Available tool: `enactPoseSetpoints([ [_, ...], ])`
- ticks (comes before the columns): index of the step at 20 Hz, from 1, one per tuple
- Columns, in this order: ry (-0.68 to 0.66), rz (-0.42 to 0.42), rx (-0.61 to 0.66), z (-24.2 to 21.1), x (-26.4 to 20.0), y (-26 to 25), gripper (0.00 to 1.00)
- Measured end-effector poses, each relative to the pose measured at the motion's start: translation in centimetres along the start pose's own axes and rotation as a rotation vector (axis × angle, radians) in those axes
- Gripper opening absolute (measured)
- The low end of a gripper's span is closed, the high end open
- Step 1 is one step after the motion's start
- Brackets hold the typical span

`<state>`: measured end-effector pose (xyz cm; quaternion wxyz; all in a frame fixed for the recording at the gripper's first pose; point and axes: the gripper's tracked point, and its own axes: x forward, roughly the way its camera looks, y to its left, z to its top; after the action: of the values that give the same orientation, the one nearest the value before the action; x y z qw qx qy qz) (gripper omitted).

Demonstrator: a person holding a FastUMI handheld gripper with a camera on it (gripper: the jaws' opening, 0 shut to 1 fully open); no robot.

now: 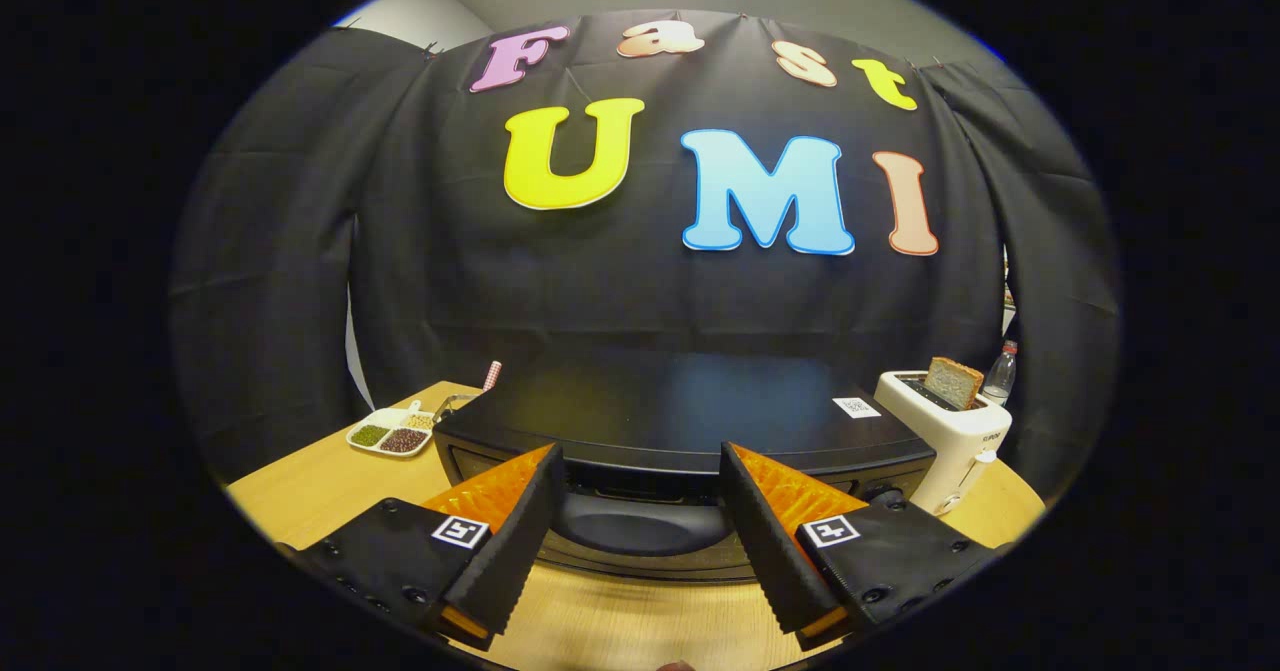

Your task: Open the toaster oven, put the food inside, and close the toaster oven door.

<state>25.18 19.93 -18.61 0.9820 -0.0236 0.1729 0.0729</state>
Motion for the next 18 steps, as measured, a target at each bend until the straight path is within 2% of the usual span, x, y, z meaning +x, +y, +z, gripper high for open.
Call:
enactPoseSetpoints([
  [8,-0.012,-0.007,0.038,-0.5,-0.7,0.3,0.97],
  [18,0.016,0.003,0.024,-4.4,-5.9,1.0,0.97],
])
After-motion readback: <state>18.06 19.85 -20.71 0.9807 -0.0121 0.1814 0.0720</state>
